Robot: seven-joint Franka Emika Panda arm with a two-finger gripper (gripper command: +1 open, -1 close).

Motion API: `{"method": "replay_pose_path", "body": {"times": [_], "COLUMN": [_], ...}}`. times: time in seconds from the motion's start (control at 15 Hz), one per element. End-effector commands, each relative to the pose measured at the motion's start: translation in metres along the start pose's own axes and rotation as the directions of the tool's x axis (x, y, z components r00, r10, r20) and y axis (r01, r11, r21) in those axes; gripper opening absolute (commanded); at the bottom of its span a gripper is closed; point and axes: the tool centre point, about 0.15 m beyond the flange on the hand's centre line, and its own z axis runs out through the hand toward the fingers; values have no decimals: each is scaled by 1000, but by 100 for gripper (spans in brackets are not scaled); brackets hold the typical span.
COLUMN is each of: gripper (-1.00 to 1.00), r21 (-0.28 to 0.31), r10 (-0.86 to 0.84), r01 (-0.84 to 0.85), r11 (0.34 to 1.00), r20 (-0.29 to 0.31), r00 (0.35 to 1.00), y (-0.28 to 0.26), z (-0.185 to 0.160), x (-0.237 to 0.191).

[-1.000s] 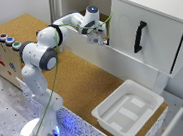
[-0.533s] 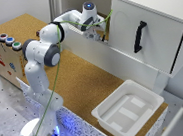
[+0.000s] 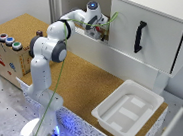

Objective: Put the pink object inside the left cabinet

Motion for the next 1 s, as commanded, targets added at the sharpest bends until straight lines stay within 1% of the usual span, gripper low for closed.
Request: {"method": "replay_pose_path", "body": {"times": [0.0, 0.2, 0.4, 0.53, 0.6, 0.93], "gripper": [100, 100, 100, 100, 100, 100], "r21": [-99, -71, -46, 3, 16, 16], "r10": [9, -4, -85, -165, -181, -181], "r01": [-8, 6, 90, 168, 182, 182], "r11": [995, 997, 995, 986, 983, 983], "r20": [11, 41, 115, 193, 206, 206], "r00": [1000, 999, 990, 967, 962, 962], "y": [-5, 4, 2, -2, -3, -3], "z": [-50, -71, -83, -88, -89, -89], "x": [-43, -71, -95, -118, -123, -123]}}
